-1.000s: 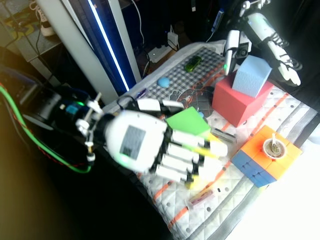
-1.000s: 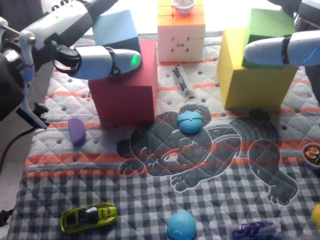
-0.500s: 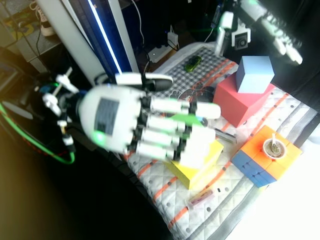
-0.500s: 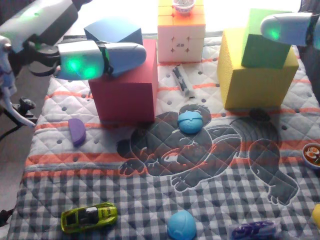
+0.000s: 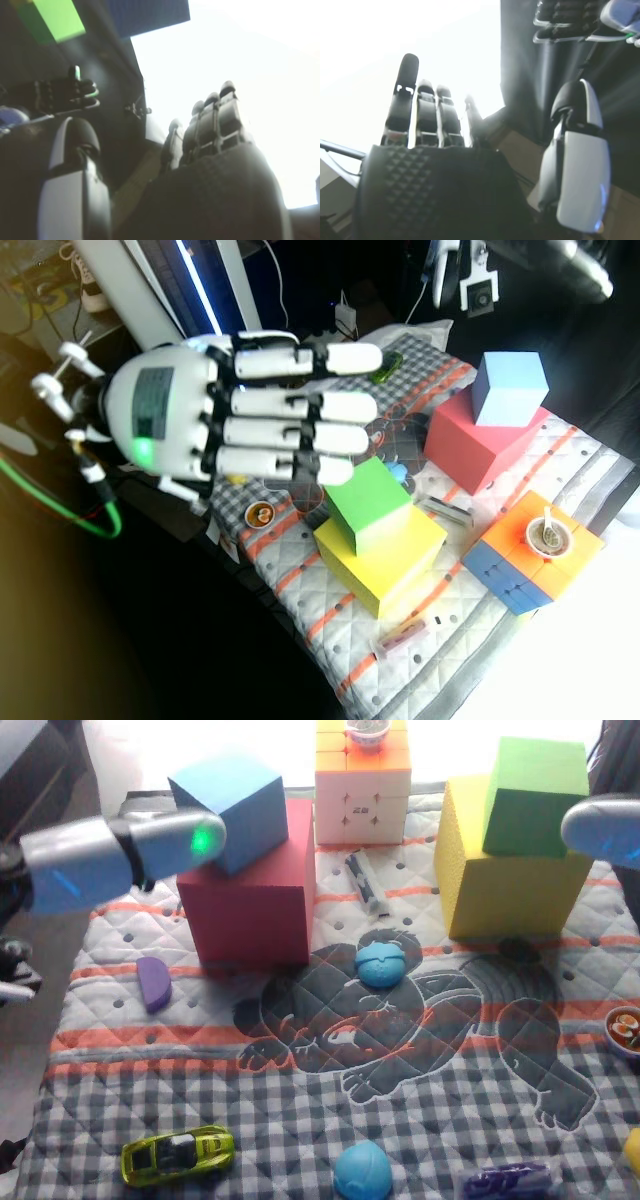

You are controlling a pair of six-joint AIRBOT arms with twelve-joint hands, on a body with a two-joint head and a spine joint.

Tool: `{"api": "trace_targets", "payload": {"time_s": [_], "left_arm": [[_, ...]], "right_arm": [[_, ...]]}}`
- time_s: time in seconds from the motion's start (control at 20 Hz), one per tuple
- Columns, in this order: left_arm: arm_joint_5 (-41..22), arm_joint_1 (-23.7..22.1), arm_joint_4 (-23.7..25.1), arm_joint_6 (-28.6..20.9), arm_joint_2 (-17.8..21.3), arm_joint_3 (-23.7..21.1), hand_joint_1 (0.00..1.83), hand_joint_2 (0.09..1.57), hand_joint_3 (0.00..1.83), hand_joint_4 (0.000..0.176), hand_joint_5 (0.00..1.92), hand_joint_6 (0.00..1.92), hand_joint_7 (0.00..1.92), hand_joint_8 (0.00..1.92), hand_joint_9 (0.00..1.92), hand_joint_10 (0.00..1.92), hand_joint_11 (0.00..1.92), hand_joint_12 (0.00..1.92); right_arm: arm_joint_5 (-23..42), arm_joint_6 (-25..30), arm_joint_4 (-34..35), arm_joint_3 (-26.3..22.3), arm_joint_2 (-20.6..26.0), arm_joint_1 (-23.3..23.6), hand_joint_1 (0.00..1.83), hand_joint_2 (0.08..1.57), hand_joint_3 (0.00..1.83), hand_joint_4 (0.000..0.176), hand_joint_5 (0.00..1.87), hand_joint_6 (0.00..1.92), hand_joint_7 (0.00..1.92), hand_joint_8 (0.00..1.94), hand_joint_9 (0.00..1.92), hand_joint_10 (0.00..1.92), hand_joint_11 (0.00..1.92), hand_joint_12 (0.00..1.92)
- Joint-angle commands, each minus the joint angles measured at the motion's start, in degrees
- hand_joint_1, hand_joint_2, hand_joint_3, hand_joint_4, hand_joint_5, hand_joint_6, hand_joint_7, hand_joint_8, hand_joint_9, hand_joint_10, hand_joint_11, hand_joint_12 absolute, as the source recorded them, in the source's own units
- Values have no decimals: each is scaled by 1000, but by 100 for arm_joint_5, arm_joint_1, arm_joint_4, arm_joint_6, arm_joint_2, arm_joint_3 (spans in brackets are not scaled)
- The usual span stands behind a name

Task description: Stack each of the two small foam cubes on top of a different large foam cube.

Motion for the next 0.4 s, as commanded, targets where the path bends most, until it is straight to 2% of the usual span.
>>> {"api": "trace_targets", "payload": {"time_s": [0.0, 0.05, 0.1, 0.15, 0.2, 0.25, 0.3, 0.35], "left_arm": [[-928, 12, 132, -69, 68, -27, 668, 1003, 0, 176, 0, 0, 0, 0, 0, 0, 0, 0], [-1174, 187, 179, -136, 117, -106, 686, 1007, 0, 176, 0, 0, 0, 0, 0, 0, 0, 0], [-1368, 340, 233, -225, 158, -163, 790, 1045, 14, 164, 0, 0, 0, 0, 0, 0, 0, 0], [-1494, 425, 262, -280, 186, -195, 790, 1045, 14, 164, 0, 0, 0, 0, 0, 0, 0, 0], [-1656, 517, 284, -337, 214, -232, 761, 1048, 14, 138, 0, 0, 0, 0, 0, 0, 0, 0], [-1825, 615, 310, -367, 245, -276, 722, 1041, 10, 168, 0, 0, 0, 0, 0, 0, 0, 0], [-1951, 684, 335, -374, 270, -309, 618, 1088, 27, 176, 0, 0, 0, 0, 0, 0, 0, 0], [-2054, 709, 375, -437, 289, -325, 618, 1088, 27, 176, 0, 0, 0, 0, 0, 0, 0, 0]], "right_arm": [[882, 38, 58, -16, 54, 28, 652, 1071, 26, 76, 0, 0, 0, 0, 0, 0, 0, 0], [1000, 38, 3, -79, 54, -96, 699, 1084, 27, 76, 0, 0, 0, 0, 0, 0, 0, 0], [1128, 38, -41, -128, 61, -213, 724, 1105, 27, 69, 0, 0, 0, 0, 0, 0, 0, 0], [1230, 38, -57, -157, 81, -289, 724, 1105, 27, 69, 0, 0, 0, 0, 0, 0, 0, 0], [1427, 38, -68, -197, 118, -397, 643, 1122, 30, 85, 0, 0, 0, 0, 0, 0, 0, 0], [1709, 38, -68, -244, 191, -563, 638, 1134, 31, 96, 0, 0, 0, 0, 0, 0, 0, 0], [1979, 38, -68, -285, 251, -693, 576, 1099, 11, 66, 0, 0, 0, 0, 0, 0, 32, 15], [2115, 38, -65, -313, 292, -773, 576, 1099, 11, 66, 0, 0, 0, 0, 0, 0, 32, 15]]}}
